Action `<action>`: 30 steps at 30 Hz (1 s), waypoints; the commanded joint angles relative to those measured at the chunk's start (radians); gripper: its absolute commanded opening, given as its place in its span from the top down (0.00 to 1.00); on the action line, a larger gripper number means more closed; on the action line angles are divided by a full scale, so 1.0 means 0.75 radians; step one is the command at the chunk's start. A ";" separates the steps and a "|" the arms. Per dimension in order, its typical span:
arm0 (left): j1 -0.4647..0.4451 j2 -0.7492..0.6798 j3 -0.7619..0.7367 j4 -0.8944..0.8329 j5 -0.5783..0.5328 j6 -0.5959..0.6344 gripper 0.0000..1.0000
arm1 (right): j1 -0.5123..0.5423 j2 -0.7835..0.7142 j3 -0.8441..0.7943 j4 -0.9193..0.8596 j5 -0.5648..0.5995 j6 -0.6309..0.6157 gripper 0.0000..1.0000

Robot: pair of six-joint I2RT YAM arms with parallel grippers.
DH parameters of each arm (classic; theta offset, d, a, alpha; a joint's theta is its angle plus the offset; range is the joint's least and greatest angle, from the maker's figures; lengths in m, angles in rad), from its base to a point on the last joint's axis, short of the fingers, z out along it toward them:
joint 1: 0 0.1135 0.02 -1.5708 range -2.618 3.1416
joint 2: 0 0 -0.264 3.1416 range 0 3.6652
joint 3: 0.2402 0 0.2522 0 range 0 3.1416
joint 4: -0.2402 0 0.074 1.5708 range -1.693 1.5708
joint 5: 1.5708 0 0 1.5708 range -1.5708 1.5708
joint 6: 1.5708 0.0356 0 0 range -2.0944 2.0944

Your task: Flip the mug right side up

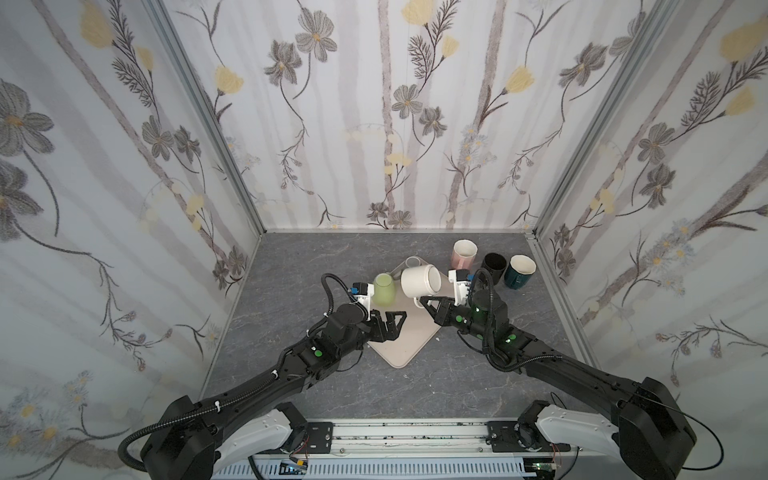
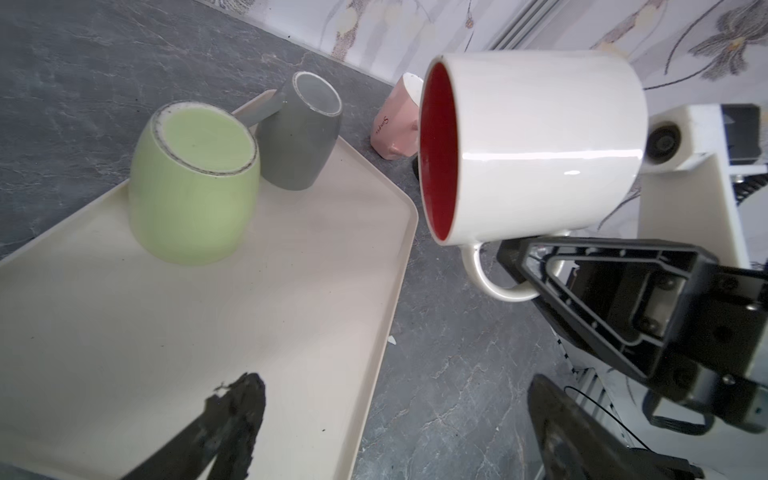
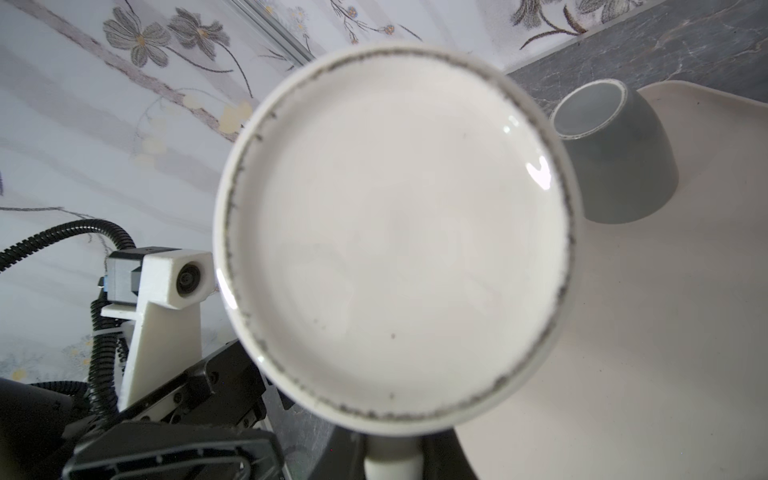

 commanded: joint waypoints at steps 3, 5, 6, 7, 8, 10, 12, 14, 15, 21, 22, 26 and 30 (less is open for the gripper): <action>0.000 -0.028 0.009 0.069 0.106 -0.064 0.00 | 0.015 -0.022 -0.006 0.300 -0.041 0.024 1.00; 0.001 -0.023 0.001 0.133 0.149 -0.073 0.01 | 0.020 -0.026 -0.005 0.314 -0.055 0.026 1.00; 0.001 -0.016 -0.005 0.179 0.186 -0.075 0.03 | 0.021 -0.033 -0.002 0.321 -0.060 0.028 1.00; 0.001 -0.007 -0.006 0.224 0.221 -0.080 0.05 | 0.024 -0.039 -0.004 0.326 -0.067 0.028 1.00; 0.000 0.001 -0.004 0.251 0.243 -0.087 0.06 | 0.029 -0.045 -0.006 0.335 -0.072 0.026 1.00; 0.001 0.018 0.005 0.292 0.281 -0.100 0.10 | 0.035 -0.057 -0.013 0.360 -0.083 0.026 1.00; 0.003 0.023 0.014 0.308 0.290 -0.104 0.13 | 0.042 -0.066 -0.018 0.368 -0.084 0.028 1.00; 0.001 0.022 0.015 0.332 0.296 -0.102 0.17 | 0.049 -0.073 -0.020 0.370 -0.087 0.028 1.00; 0.001 0.019 0.018 0.345 0.301 -0.100 0.18 | 0.054 -0.075 -0.023 0.373 -0.086 0.028 1.00; 0.001 0.038 0.048 0.385 0.331 -0.075 0.25 | 0.082 -0.065 -0.030 0.400 -0.100 0.026 1.00; 0.001 0.048 0.057 0.388 0.341 -0.070 0.27 | 0.086 -0.063 -0.034 0.414 -0.101 0.027 1.00; 0.000 0.079 0.076 0.410 0.359 -0.073 0.32 | 0.095 -0.039 -0.039 0.460 -0.101 0.036 1.00; 0.001 0.094 0.092 0.416 0.349 -0.069 0.33 | 0.104 -0.026 -0.047 0.496 -0.101 0.040 1.00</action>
